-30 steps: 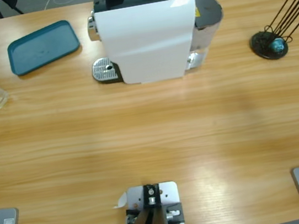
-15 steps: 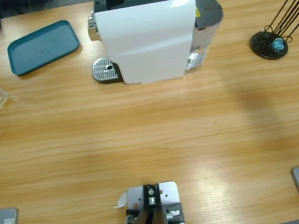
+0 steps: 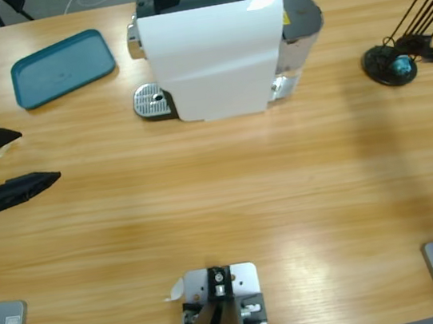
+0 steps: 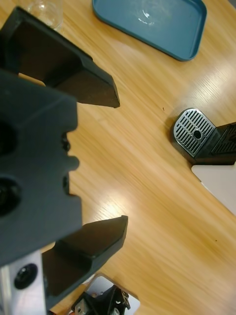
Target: Pour coffee
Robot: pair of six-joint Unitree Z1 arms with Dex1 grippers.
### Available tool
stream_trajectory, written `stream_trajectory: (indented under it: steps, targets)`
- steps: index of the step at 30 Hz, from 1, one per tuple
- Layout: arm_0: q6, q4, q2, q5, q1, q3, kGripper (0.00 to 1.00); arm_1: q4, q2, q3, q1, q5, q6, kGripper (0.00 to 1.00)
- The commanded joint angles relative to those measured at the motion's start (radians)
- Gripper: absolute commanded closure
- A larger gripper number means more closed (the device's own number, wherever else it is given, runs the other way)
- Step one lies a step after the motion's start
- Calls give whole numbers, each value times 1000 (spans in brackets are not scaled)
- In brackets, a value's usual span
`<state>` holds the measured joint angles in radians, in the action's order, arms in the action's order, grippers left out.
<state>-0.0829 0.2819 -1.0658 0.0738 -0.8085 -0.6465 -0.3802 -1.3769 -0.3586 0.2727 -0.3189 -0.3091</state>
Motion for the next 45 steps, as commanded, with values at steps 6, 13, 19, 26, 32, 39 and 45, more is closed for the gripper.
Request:
stream_trajectory:
  steps: [6,13,19,26,32,39,45]
  targets:
    - [23,-20,-79,-12,-8,-2,50,-376,-226,207,-23,-74,-90,21]
    - [37,-44,-100,5,-8,-3,50,-490,-356,213,-53,-55,-56,66]
    - [37,-52,-109,25,-8,-2,50,-675,-459,263,-109,-14,-10,230]
    - [38,-81,-133,38,-8,-5,50,-705,-467,271,-118,-8,14,396]
    - [40,-81,-139,40,-8,-5,50,-755,-455,293,-121,-5,16,397]
    - [44,-82,-150,50,-8,-1,50,-749,-370,311,-121,-6,18,386]
    - [45,-82,-147,57,-8,-2,54,-740,-419,308,-121,-4,18,389]
